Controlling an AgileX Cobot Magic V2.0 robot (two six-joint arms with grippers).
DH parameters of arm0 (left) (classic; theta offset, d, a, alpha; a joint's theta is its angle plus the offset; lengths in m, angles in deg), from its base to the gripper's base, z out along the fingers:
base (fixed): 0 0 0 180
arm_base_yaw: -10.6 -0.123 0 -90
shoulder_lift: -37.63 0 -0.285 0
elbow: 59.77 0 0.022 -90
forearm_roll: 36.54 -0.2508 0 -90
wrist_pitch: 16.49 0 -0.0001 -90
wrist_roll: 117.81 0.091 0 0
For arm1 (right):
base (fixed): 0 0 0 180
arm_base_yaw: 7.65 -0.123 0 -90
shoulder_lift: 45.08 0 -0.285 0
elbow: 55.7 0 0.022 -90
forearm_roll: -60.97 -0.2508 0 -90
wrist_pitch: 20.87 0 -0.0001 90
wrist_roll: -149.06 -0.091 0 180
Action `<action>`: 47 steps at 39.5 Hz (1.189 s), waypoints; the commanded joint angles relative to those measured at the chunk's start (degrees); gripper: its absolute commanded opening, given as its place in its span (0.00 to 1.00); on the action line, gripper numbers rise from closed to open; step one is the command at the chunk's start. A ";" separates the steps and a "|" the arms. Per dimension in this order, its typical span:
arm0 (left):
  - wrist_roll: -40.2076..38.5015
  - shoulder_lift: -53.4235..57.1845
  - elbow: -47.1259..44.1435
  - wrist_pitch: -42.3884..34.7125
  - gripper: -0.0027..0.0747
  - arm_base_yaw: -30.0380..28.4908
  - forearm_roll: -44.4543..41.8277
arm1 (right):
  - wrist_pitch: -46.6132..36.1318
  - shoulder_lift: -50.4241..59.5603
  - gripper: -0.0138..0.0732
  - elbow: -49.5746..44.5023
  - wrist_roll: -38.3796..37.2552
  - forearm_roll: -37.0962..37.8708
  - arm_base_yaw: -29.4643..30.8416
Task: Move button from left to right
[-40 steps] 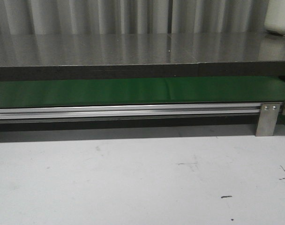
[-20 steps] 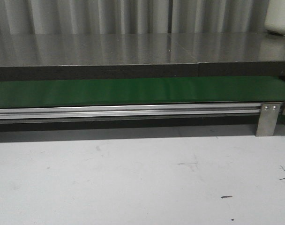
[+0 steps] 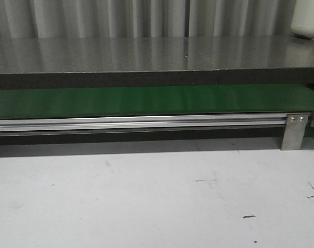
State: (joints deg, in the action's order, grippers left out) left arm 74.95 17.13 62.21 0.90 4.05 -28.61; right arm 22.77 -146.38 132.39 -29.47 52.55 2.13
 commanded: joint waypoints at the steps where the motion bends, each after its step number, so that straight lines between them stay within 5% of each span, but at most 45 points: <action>1: -0.03 -0.44 1.45 -4.52 0.01 0.39 0.58 | -2.26 5.51 0.16 -0.70 1.19 -0.21 -4.02; 3: -0.03 -0.44 1.45 -4.52 0.01 0.39 0.58 | -3.83 7.11 0.07 -2.67 1.29 -0.21 -6.25; 16: -0.03 -0.44 1.45 -4.52 0.01 0.39 0.58 | -21.92 24.94 0.08 -25.44 2.66 -0.17 -17.59; 27: -0.03 -0.44 1.45 -4.52 0.01 0.39 0.58 | -31.78 45.42 0.08 -47.18 3.47 -0.15 -18.98; 47: -0.03 -0.44 1.45 -4.52 0.01 0.39 0.58 | -30.78 74.78 0.08 -60.89 3.52 0.19 -18.98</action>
State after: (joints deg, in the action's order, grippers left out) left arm 74.95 17.13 62.21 0.90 4.05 -28.61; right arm -4.27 -72.81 70.20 -26.54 52.55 -16.74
